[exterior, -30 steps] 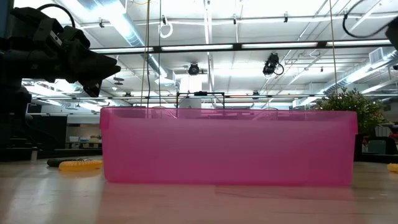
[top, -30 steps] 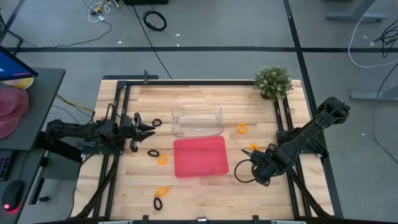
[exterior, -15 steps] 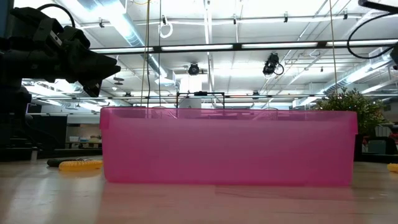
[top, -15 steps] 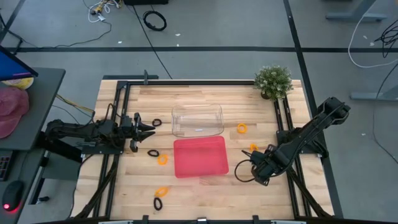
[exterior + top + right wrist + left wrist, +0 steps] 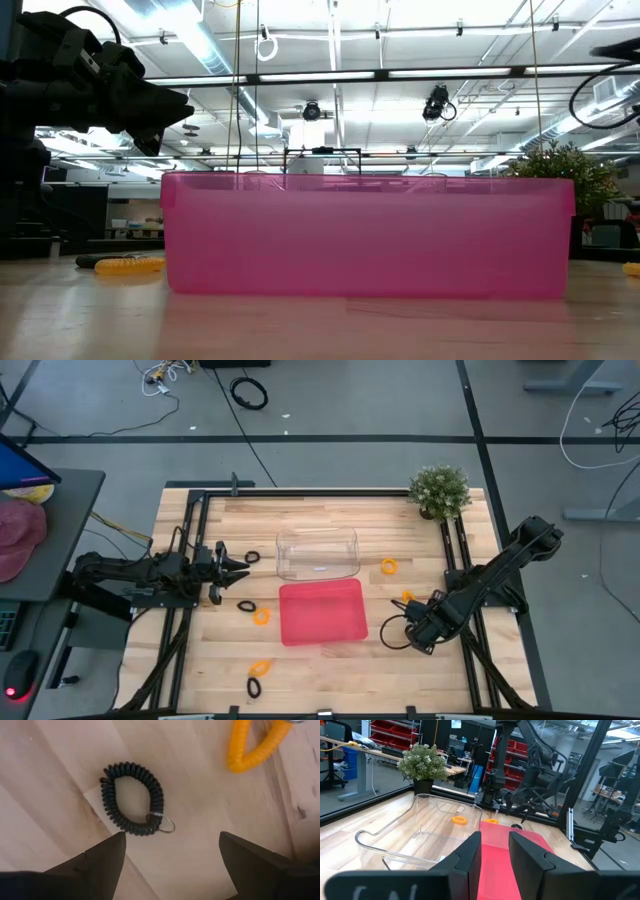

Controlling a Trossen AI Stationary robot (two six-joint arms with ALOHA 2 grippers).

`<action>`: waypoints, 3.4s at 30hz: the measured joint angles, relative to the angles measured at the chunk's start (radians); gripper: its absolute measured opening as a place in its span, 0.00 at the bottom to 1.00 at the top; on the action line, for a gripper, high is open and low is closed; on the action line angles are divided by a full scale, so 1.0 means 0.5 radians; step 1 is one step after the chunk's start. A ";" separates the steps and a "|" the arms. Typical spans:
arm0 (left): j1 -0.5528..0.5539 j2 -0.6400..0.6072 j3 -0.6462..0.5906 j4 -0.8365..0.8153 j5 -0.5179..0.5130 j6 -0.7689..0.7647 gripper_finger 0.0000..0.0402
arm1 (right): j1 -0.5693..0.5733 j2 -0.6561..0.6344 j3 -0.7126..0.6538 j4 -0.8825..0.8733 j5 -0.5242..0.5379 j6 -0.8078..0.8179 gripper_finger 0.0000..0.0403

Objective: Sort spring keychains
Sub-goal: Put the black spring keychain into the red bin

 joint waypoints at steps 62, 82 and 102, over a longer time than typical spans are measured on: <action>0.000 0.000 0.001 -0.004 0.001 0.000 0.26 | -0.061 0.318 -0.046 0.640 0.105 -0.894 0.37; 0.000 -0.001 0.000 0.001 0.001 0.000 0.26 | -0.039 0.201 0.719 -0.055 1.099 -1.010 0.01; 0.000 0.000 0.000 0.001 0.001 0.000 0.26 | -0.364 0.027 -0.228 3.490 1.399 -2.159 0.00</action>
